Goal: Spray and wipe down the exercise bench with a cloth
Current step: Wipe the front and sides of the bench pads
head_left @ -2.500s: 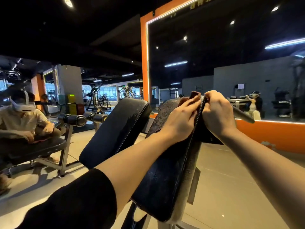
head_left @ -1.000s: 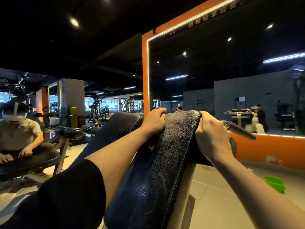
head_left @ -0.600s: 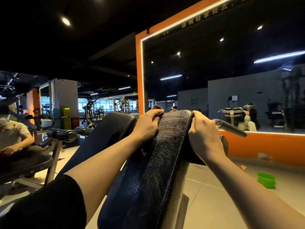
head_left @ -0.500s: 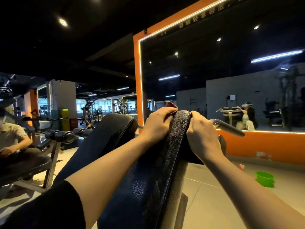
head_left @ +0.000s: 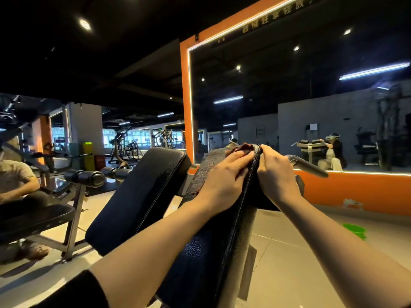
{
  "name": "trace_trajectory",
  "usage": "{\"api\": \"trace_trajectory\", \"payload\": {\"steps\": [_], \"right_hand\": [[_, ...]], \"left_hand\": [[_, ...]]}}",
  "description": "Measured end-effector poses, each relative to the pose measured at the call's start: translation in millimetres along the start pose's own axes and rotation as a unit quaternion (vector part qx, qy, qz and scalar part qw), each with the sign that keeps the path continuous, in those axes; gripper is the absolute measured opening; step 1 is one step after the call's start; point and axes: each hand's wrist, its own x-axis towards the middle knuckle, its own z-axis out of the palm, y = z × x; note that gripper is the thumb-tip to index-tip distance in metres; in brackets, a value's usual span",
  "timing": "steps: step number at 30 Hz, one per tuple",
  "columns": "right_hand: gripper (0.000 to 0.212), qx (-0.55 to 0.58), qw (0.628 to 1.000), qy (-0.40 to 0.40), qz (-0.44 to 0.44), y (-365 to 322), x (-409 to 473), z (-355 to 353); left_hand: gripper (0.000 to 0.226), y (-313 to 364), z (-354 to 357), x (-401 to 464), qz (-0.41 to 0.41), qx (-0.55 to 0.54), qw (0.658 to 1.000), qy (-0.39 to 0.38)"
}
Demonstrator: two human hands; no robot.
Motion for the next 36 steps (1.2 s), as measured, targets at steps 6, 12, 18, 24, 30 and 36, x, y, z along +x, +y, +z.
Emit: {"api": "trace_trajectory", "payload": {"steps": [6, 12, 18, 24, 30, 36], "right_hand": [[0.034, 0.000, 0.999, -0.015, 0.036, -14.6, -37.9, -11.4], [0.046, 0.055, 0.996, -0.002, 0.065, -30.9, -79.6, 5.3], [0.052, 0.074, 0.994, -0.015, 0.081, -35.6, -102.5, 18.5], [0.052, 0.063, 0.994, -0.027, 0.084, -37.0, -109.6, 19.7], [0.052, 0.074, 0.993, -0.032, 0.087, -37.6, -124.8, 22.3], [0.053, 0.073, 0.993, -0.019, 0.088, -41.3, -126.8, 24.7]], "left_hand": [[0.041, -56.3, -21.6, -45.3, -0.141, 0.003, 0.989, 0.040], [0.045, 5.4, -6.5, -59.9, -0.035, -0.005, 0.999, 0.013], [0.041, -50.0, -26.7, -98.8, -0.183, -0.014, 0.981, 0.057], [0.046, 14.7, -12.0, -121.6, -0.029, -0.005, 0.999, 0.015], [0.040, -65.3, -37.1, -164.1, -0.299, -0.012, 0.954, 0.037], [0.044, 12.0, -18.4, -173.8, -0.049, -0.024, 0.998, 0.039]]}}
